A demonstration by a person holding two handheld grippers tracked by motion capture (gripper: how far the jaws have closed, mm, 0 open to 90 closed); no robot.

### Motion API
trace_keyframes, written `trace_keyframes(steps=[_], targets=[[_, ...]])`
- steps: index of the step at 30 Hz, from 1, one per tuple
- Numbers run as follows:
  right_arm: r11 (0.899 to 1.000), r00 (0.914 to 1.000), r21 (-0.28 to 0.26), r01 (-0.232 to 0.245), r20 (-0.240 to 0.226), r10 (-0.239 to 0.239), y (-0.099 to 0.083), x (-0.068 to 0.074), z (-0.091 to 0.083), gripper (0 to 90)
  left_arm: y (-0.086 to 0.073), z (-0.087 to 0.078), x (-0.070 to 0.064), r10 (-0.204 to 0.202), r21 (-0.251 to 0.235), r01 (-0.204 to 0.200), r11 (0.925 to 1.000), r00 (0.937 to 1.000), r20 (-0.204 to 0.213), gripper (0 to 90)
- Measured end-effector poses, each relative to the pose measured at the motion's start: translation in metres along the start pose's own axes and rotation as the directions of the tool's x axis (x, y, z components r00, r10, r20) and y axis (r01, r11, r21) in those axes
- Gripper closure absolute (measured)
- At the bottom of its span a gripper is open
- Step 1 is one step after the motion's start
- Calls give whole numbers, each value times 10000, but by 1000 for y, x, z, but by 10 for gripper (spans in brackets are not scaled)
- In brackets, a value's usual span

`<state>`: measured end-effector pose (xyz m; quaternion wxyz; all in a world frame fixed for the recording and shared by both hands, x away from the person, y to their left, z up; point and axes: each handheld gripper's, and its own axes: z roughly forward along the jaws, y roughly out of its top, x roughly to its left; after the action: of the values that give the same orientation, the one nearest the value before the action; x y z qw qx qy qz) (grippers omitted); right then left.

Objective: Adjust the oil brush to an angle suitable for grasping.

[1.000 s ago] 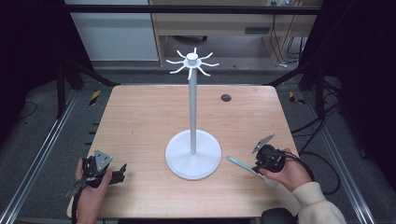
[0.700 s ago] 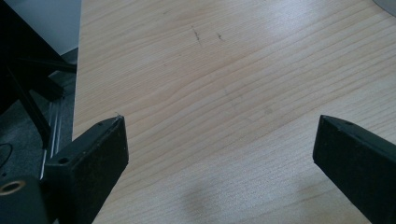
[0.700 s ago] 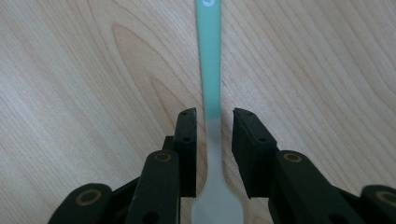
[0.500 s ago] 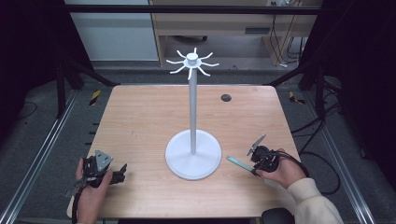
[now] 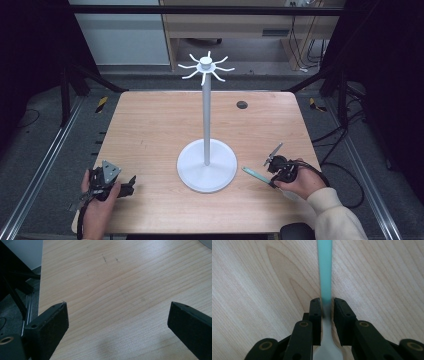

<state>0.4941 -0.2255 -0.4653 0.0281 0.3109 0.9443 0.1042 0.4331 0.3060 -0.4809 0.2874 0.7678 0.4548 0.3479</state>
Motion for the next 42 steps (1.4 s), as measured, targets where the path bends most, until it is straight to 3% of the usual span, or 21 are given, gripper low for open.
trace_keyframes(steps=[13,23,29,31,32,34,37,39,42], targets=[[10000,9999,50,82,-67,-82,2,-2,2,818,0,0,0,10,2,-10,10000,10000,5,30],[9993,9992,110,355,162,-356,3,2,1,826,0,0,0,-14,-24,14,10000,10000,-14,30],[9976,9991,-592,369,238,-355,2,5,-18,826,0,0,1,-3,-27,2,10000,10000,-52,30],[9928,9990,-1162,298,376,-256,3,7,-32,826,0,0,1,-7,-26,7,10000,10000,-45,30],[9928,9990,-1162,298,376,-256,3,7,-32,826,0,0,1,-1,-23,1,10000,10000,-46,30],[9816,9987,-1892,276,484,-188,6,8,-48,826,0,0,1,-4,-20,4,10000,10000,-54,30],[9727,9978,-2306,248,655,-100,9,9,-58,826,0,0,2,-57,-20,57,10000,10000,-56,30],[9515,9960,-3075,77,873,201,13,8,-71,826,-1,0,2,-53,-10,53,10000,9999,-97,32],[9332,9930,-3593,-62,1080,482,18,7,-79,826,0,0,1,35,-3,-35,10000,10000,-70,32]])
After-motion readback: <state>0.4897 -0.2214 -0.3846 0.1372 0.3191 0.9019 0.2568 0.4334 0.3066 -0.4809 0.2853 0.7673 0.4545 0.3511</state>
